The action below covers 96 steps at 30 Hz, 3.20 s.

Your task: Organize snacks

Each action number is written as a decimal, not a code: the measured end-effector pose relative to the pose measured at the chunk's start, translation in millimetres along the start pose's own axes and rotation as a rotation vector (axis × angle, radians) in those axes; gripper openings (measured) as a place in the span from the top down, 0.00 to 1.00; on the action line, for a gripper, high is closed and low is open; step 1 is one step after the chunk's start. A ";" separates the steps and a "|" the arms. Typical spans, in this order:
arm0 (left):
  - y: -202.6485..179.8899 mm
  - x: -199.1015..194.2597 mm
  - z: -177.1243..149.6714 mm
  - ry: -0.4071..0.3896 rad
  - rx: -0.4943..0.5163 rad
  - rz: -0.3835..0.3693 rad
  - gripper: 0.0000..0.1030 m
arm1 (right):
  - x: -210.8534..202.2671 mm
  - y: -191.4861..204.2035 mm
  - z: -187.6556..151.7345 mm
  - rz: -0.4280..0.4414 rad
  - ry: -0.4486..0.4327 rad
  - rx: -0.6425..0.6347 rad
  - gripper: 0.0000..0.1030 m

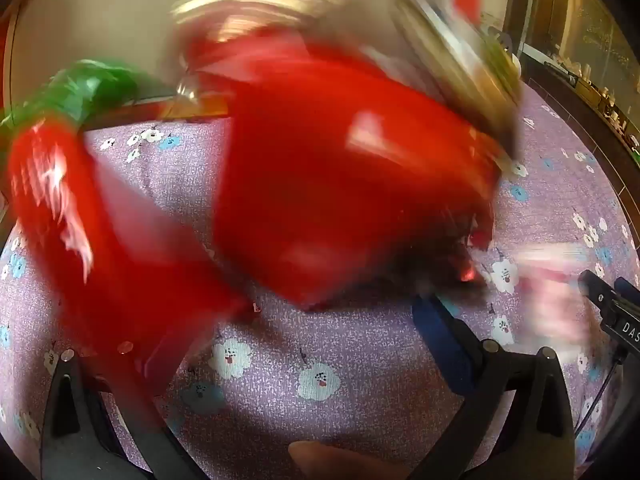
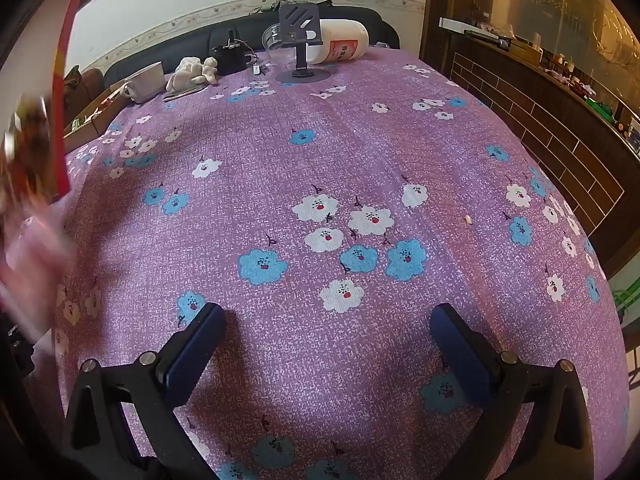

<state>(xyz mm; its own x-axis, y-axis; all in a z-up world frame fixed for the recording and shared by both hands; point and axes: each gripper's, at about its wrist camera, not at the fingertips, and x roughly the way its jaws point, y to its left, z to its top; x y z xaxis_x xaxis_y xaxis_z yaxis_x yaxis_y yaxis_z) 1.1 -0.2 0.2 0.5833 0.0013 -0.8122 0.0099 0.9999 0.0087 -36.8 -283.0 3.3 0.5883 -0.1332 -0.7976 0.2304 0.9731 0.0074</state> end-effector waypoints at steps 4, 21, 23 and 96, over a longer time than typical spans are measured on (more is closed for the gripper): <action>3.2 -1.0 0.2 -0.007 -0.005 -0.005 0.00 | 0.9 0.8 -0.5 -0.003 0.006 -0.002 0.00; -2.3 -0.1 0.1 -0.007 -0.002 -0.001 0.00 | 0.2 0.0 0.1 0.000 0.007 0.000 0.00; -2.2 0.0 0.1 -0.007 -0.002 -0.001 0.00 | 0.3 0.0 0.1 0.000 0.007 0.000 0.00; 89.0 -237.9 -72.4 -0.474 -0.038 0.168 0.00 | -133.4 93.9 -47.0 0.385 -0.273 -0.059 0.01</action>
<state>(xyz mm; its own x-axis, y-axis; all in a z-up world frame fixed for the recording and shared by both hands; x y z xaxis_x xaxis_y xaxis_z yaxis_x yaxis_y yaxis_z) -195.7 89.5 152.0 0.8792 0.1651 -0.4468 -0.1404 0.9862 0.0882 -130.1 -165.0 82.1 0.8061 0.2020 -0.5563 -0.0837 0.9694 0.2308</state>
